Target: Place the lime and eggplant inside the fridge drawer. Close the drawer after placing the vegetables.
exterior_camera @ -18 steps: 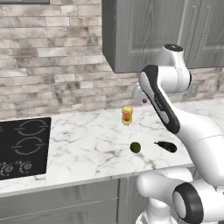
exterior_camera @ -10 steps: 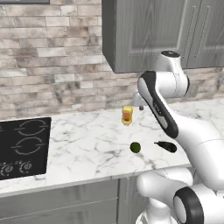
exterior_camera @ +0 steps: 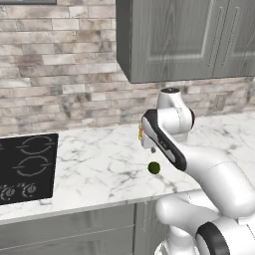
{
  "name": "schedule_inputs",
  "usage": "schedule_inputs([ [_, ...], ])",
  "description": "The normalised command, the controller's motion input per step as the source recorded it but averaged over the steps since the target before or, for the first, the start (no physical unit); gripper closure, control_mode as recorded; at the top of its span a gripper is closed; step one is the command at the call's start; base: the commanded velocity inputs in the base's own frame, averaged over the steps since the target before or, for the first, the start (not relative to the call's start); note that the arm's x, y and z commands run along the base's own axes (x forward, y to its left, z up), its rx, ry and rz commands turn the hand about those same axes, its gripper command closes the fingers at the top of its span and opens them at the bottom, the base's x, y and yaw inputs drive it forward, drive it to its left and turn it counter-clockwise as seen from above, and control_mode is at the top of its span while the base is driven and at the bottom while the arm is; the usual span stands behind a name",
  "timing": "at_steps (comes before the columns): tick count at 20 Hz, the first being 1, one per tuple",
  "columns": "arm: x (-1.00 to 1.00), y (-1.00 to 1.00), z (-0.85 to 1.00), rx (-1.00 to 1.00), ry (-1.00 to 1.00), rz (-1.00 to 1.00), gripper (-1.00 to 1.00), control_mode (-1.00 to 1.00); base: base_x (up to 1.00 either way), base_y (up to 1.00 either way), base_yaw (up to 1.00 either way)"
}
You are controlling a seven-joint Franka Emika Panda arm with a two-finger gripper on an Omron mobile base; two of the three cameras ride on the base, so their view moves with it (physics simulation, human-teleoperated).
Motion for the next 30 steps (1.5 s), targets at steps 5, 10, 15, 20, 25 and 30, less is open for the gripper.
schedule_inputs([
  [5, 0.14, 0.0, -0.6, 0.0, 0.01, 0.0, -1.0, -1.0, 0.0, 0.0, 0.0],
  [10, 0.26, 0.0, -0.7, 0.0, 0.02, 0.0, -1.0, -1.0, 0.0, 0.0, 0.0],
  [15, 0.27, 0.0, -0.57, 0.0, 0.0, 0.0, -1.0, -1.0, 0.0, 0.0, 0.0],
  [20, 0.22, 0.0, -0.38, 0.0, 0.0, 0.0, -1.0, -1.0, 0.0, 0.0, 0.0],
  [25, 0.25, 0.0, -0.28, 0.0, 0.01, 0.0, -1.0, -1.0, 0.0, 0.0, 0.0],
  [30, 0.37, 0.0, -0.26, 0.0, 0.05, 0.0, -1.0, -1.0, 0.0, 0.0, 0.0],
])
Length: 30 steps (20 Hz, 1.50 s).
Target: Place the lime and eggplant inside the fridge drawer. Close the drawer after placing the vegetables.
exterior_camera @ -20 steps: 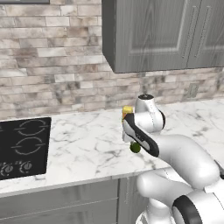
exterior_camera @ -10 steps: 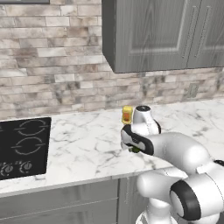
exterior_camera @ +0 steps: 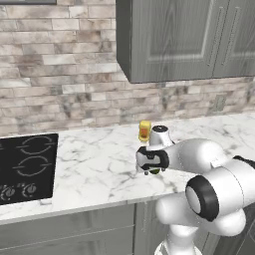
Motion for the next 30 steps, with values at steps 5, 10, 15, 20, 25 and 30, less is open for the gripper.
schedule_inputs([
  [5, 0.31, 0.0, -0.22, 0.0, 0.05, 0.0, -1.0, -1.0, 0.0, 0.0, 0.0],
  [10, -0.12, 0.0, -0.38, 0.0, 0.04, 0.0, 1.0, -1.0, 0.0, 0.0, 0.0],
  [15, -0.77, 0.0, -0.27, 0.0, -0.02, 0.0, 1.0, -1.0, 0.0, 0.0, 0.0],
  [20, -0.73, 0.0, 0.47, 0.0, -0.19, -0.01, 1.0, -1.0, 0.0, 0.0, 0.0],
  [25, -0.76, 0.07, 1.0, -0.01, -0.29, 0.0, 1.0, -1.0, 0.0, 0.0, 0.0],
  [30, -1.0, -0.04, 0.94, 0.0, -0.14, -0.05, 1.0, -1.0, 0.0, 0.0, 0.0],
])
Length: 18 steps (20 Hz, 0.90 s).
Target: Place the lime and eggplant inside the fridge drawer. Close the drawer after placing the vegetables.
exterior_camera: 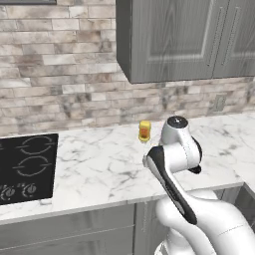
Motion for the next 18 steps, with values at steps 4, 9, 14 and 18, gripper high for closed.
schedule_inputs([
  [4, -0.88, -0.18, 0.68, 0.02, -0.09, -0.11, 1.0, -1.0, 0.0, 0.0, 0.0],
  [9, -0.27, -0.04, 0.18, 0.0, -0.06, -0.03, 1.0, -1.0, 0.0, 0.0, 0.0],
  [14, 0.0, 0.05, 0.0, -0.01, 0.02, 0.0, 1.0, -1.0, 0.0, 0.0, 0.0],
  [18, -0.92, 0.64, -0.01, -0.08, -0.25, 0.18, 1.0, -1.0, 0.0, 0.0, 0.0],
])
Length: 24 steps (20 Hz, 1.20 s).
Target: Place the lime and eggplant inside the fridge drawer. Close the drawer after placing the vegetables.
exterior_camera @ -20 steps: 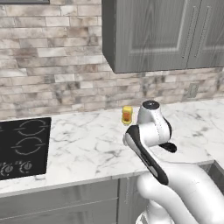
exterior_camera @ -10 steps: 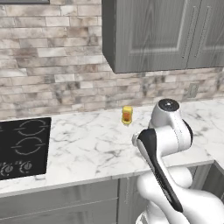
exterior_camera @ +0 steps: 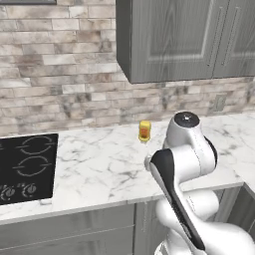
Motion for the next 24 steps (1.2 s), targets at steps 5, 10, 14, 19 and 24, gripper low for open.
schedule_inputs([
  [5, -0.81, 0.79, 0.0, -0.12, -0.17, 0.26, 1.0, -1.0, 0.0, 0.0, 0.0],
  [10, -0.12, 0.15, 0.0, -0.01, -0.02, 0.11, 1.0, 1.0, -0.33, 0.0, 0.19],
  [14, 0.0, 0.0, 0.0, 0.0, 0.0, 0.0, 1.0, 1.0, -0.67, 0.56, 0.54],
  [19, 0.0, 0.0, 0.0, 0.0, 0.0, 0.0, 1.0, 1.0, -0.09, 0.87, 0.72],
  [24, 0.0, 0.0, 0.0, 0.0, 0.0, 0.0, 1.0, 1.0, 0.0, 0.85, 0.76],
])
